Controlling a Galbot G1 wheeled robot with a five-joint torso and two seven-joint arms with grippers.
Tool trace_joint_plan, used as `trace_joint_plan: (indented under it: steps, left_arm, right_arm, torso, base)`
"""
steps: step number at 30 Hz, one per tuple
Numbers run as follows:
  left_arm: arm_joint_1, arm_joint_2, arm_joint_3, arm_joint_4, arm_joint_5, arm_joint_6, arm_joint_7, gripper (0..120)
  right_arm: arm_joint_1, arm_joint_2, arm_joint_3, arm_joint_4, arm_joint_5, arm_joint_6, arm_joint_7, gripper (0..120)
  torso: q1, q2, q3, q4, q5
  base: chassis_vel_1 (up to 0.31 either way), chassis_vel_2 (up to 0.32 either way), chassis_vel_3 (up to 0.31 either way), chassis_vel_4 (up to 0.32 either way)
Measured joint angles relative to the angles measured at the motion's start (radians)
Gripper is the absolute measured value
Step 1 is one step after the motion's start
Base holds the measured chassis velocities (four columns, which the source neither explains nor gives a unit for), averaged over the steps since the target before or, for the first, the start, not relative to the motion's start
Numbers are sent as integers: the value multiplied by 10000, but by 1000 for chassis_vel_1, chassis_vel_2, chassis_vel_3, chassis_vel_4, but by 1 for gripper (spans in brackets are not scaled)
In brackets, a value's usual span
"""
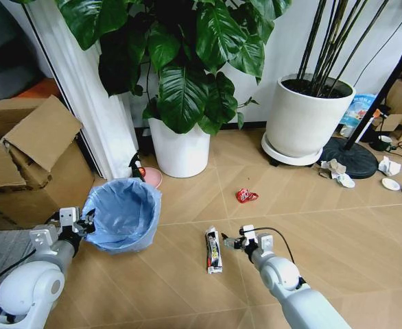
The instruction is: Pick up the trash bin and place the garbage on the floor into it.
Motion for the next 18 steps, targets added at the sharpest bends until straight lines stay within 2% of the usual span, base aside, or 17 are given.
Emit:
trace_joint_plan:
  steps: [10, 18]
  left_arm:
    - [58, 66, -183, 1, -95, -17, -70, 0]
    - [97, 180, -324, -14, -270, -29, -124, 0]
  right_arm:
    - [834, 624, -846, -1574, -670, 235, -183, 100]
    - [1335, 1174, -1063, -2986, -1410, 512, -364, 100]
  torso:
    - [0, 0, 0, -1, -2]
    - [0, 0, 0, 0, -1]
  base:
    - [0, 0, 0, 0]
    - [0, 0, 0, 0]
